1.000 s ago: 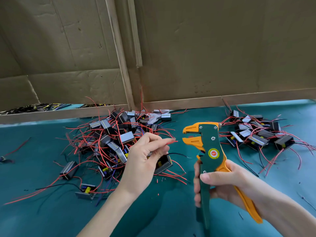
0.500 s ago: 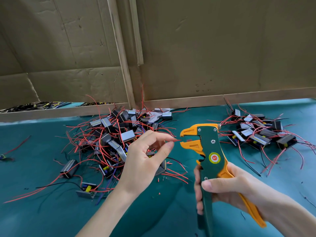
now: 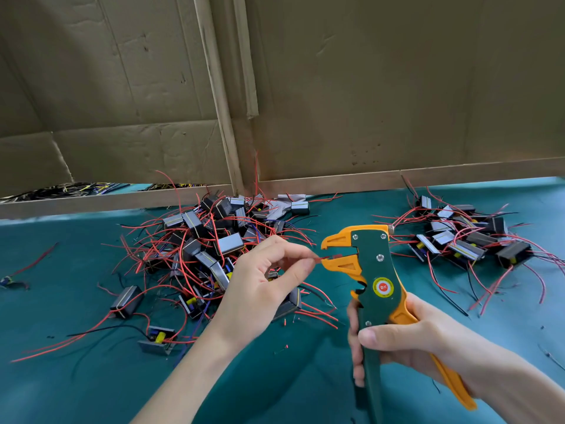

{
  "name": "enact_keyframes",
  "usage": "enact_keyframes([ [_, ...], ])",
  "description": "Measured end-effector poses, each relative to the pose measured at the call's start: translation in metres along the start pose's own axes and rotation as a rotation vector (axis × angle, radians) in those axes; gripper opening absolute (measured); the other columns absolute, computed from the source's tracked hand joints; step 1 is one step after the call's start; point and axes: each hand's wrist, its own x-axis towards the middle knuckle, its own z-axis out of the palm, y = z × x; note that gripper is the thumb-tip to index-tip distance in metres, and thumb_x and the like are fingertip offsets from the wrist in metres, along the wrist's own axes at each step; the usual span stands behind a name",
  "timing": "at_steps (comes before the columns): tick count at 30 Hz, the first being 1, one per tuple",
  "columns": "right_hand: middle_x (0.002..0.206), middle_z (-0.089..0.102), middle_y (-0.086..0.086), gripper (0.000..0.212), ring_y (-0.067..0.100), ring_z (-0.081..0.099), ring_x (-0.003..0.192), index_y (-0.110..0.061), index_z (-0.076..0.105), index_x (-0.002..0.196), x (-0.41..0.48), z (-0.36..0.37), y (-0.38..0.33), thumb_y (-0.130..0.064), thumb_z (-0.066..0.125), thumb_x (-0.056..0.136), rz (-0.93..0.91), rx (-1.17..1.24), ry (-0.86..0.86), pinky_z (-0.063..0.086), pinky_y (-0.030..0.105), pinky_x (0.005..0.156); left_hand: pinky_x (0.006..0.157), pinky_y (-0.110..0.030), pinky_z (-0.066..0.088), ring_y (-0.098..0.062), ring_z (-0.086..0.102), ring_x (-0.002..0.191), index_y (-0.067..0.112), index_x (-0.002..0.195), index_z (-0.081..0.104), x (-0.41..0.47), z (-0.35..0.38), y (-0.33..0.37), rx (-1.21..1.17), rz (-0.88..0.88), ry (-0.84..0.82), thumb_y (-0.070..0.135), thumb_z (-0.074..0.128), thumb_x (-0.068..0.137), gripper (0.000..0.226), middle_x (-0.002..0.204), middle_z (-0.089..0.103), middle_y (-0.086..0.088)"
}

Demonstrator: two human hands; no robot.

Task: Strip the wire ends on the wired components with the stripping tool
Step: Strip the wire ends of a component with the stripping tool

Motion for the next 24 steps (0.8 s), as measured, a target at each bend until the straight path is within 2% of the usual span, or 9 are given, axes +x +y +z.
enact_keyframes([
  [7, 0.059, 0.059, 0.016, 0.035, 0.029, 0.058, 0.05, -0.01, 0.062, 0.069, -0.001, 0.01, 0.008, -0.029, 0.09, 0.062, -0.008, -0.106, 0.119, 0.052, 0.033, 0.054, 0.072, -0.014, 0.04, -0.005, 0.054, 0.074, 0.031, 0.079, 0.074, 0.003, -0.008, 0.003, 0.026, 0.009, -0.07, 0.028, 0.07, 0.082, 0.006, 0.082, 0.064, 0.001],
  [11, 0.047, 0.05, 0.014, 0.032, 0.023, 0.047, 0.035, -0.014, 0.056, 0.053, 0.006, 0.024, 0.022, -0.031, 0.083, 0.057, 0.035, -0.089, 0.315, 0.043, 0.026, 0.04, 0.072, -0.015, 0.041, -0.006, 0.057, 0.073, 0.025, 0.081, 0.074, 0.004, -0.007, -0.006, 0.116, -0.021, -0.053, 0.021, 0.071, 0.085, 0.006, 0.08, 0.066, 0.006],
  [13, 0.052, 0.05, 0.014, 0.031, 0.024, 0.049, 0.039, -0.014, 0.056, 0.054, 0.007, 0.025, 0.026, -0.03, 0.082, 0.058, 0.08, 0.004, 0.321, 0.044, 0.028, 0.042, 0.074, -0.02, 0.043, -0.009, 0.057, 0.073, 0.022, 0.081, 0.073, 0.006, 0.0, -0.012, 0.159, -0.073, -0.052, 0.018, 0.07, 0.085, 0.007, 0.078, 0.067, 0.006],
  [15, 0.064, 0.058, 0.019, 0.029, 0.03, 0.059, 0.052, -0.01, 0.065, 0.066, 0.009, 0.021, 0.023, -0.022, 0.089, 0.056, 0.066, 0.191, 0.215, 0.053, 0.037, 0.054, 0.071, -0.025, 0.043, -0.013, 0.054, 0.069, 0.021, 0.08, 0.071, 0.011, 0.005, -0.012, 0.152, -0.121, -0.037, 0.018, 0.068, 0.087, 0.008, 0.075, 0.066, 0.009],
  [17, 0.075, 0.063, 0.022, 0.032, 0.036, 0.066, 0.065, -0.006, 0.071, 0.076, 0.014, 0.014, 0.018, -0.013, 0.091, 0.053, 0.058, 0.38, 0.19, 0.057, 0.045, 0.066, 0.065, -0.017, 0.04, -0.005, 0.05, 0.062, 0.022, 0.078, 0.068, 0.023, 0.008, -0.004, 0.189, -0.079, 0.039, 0.016, 0.067, 0.088, 0.011, 0.071, 0.063, 0.014],
  [20, 0.075, 0.065, 0.022, 0.015, 0.036, 0.068, 0.066, -0.003, 0.073, 0.072, 0.022, 0.0, 0.016, -0.003, 0.079, 0.059, 0.077, 0.503, 0.289, 0.058, 0.044, 0.064, 0.064, -0.011, 0.038, 0.001, 0.05, 0.063, 0.016, 0.082, 0.067, 0.055, 0.017, 0.019, 0.192, 0.044, 0.208, 0.013, 0.063, 0.09, 0.01, 0.071, 0.062, 0.011],
  [22, 0.074, 0.064, 0.023, 0.015, 0.036, 0.067, 0.064, 0.001, 0.071, 0.07, 0.024, -0.009, 0.015, 0.01, 0.07, 0.059, 0.091, 0.594, 0.342, 0.058, 0.044, 0.062, 0.061, -0.014, 0.041, -0.005, 0.053, 0.062, 0.012, 0.085, 0.065, 0.08, 0.033, 0.035, 0.147, 0.114, 0.299, 0.012, 0.061, 0.092, 0.008, 0.071, 0.061, 0.007],
  [24, 0.076, 0.063, 0.023, 0.015, 0.036, 0.067, 0.064, 0.004, 0.07, 0.071, 0.025, -0.015, 0.014, 0.006, 0.071, 0.056, 0.104, 0.657, 0.366, 0.058, 0.045, 0.062, 0.055, -0.023, 0.049, -0.008, 0.056, 0.056, 0.009, 0.088, 0.061, 0.104, 0.06, 0.047, 0.046, 0.13, 0.306, 0.009, 0.058, 0.093, 0.006, 0.07, 0.059, 0.002],
])
